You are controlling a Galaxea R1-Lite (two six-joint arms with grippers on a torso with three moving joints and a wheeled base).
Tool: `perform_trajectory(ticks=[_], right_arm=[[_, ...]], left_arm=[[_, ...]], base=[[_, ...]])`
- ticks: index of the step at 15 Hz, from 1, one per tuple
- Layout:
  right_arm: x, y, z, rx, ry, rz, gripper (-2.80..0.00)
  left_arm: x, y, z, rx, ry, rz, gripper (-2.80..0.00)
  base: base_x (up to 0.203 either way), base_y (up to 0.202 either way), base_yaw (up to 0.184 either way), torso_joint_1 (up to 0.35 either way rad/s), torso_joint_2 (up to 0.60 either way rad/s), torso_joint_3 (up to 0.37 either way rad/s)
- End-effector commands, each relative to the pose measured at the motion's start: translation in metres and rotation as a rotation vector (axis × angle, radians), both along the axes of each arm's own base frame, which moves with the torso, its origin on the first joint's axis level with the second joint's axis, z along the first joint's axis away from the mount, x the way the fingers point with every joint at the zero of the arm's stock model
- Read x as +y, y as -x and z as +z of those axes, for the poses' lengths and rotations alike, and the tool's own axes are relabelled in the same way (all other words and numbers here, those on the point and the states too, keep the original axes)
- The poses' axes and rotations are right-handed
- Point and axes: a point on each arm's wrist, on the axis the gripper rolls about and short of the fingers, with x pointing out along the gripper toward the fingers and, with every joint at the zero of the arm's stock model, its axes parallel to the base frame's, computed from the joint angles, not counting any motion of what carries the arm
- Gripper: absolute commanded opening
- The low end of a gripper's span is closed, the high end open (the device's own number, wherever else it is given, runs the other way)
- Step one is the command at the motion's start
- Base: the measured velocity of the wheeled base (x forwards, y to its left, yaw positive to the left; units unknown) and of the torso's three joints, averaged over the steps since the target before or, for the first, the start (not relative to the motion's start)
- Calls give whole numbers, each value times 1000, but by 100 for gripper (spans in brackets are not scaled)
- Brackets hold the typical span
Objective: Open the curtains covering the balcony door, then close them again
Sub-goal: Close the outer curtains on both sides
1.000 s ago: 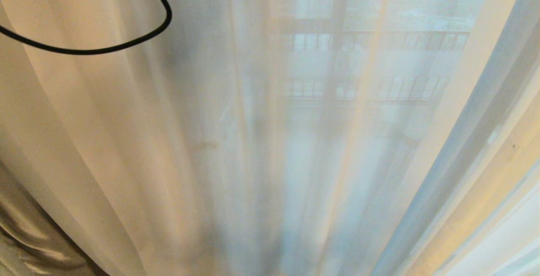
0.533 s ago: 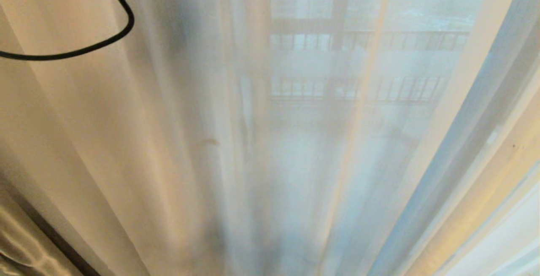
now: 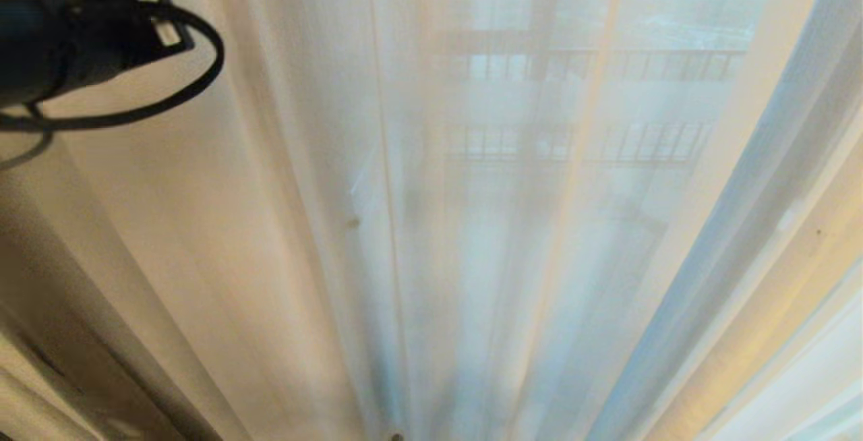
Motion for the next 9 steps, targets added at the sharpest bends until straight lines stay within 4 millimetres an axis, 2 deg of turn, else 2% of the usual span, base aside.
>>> perform_trajectory(ticks=[1, 4, 6, 9], right_arm=[[0, 0, 0, 2, 0, 2, -280], [0, 0, 0, 2, 1, 1, -280], [0, 0, 0, 1, 1, 1, -280], [0, 0, 0, 2, 1, 1, -280]], left_arm=[[45, 24, -13, 39, -13, 132, -280], [87, 31, -35, 149, -30, 313, -280], [108, 35, -52, 214, -25, 411, -280], [113, 54, -74, 240, -5, 378, -280]], base=[[0, 0, 0, 0, 0, 0], [0, 0, 0, 0, 0, 0], [0, 0, 0, 0, 0, 0], [0, 0, 0, 0, 0, 0]])
